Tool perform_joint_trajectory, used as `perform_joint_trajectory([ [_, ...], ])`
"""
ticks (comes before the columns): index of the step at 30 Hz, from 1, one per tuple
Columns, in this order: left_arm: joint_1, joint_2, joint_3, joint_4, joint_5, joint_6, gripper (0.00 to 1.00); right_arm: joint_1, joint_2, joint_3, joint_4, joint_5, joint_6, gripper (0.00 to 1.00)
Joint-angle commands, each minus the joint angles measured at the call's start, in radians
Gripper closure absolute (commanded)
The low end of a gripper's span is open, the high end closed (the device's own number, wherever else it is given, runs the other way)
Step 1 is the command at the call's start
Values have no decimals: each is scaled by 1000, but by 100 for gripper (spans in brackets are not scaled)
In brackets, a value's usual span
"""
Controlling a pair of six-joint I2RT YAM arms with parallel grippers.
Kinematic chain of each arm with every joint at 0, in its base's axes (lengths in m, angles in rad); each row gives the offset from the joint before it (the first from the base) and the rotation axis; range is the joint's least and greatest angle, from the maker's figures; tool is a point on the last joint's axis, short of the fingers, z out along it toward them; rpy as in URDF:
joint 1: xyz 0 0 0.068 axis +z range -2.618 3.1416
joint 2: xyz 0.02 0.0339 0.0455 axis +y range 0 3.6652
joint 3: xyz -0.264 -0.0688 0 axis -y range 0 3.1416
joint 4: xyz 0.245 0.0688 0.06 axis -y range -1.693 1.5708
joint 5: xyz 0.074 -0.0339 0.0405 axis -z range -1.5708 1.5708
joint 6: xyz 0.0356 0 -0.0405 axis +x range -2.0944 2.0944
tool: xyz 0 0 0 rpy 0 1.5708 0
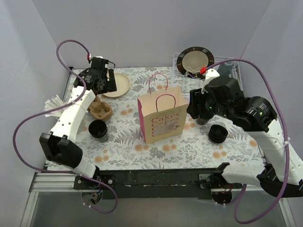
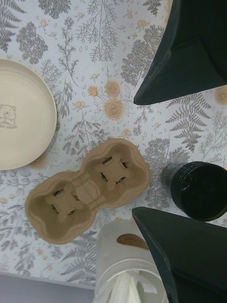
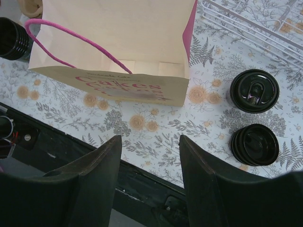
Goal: Pack the takeout coffee
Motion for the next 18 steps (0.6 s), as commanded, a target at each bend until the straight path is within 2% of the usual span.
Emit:
perform_joint_trajectory([
  [1, 14, 123, 84, -43, -81, -190, 9, 3, -21, 2, -5, -23, 9, 41],
  [2, 16, 149, 109, -110, -99, -314, 9, 4, -22, 2, 0, -24, 9, 41],
  [5, 22, 206, 140, -152, -110, -494, 13, 6, -28, -17, 25, -38, 11, 41],
  [8, 39, 203, 120, -155, -131, -588, 26, 4, -37, -37, 43, -44, 9, 41],
  [9, 50, 201, 115, -167, -154, -669, 31, 6, -42, -42, 48, -46, 9, 41],
  [12, 126, 190, 71, -181, -141, -754, 32, 4, -54, -56, 58, -43, 15, 41],
  [18, 179, 245, 37, -163, -119, -788, 35, 4, -99, -113, 75, -20, 31, 41],
])
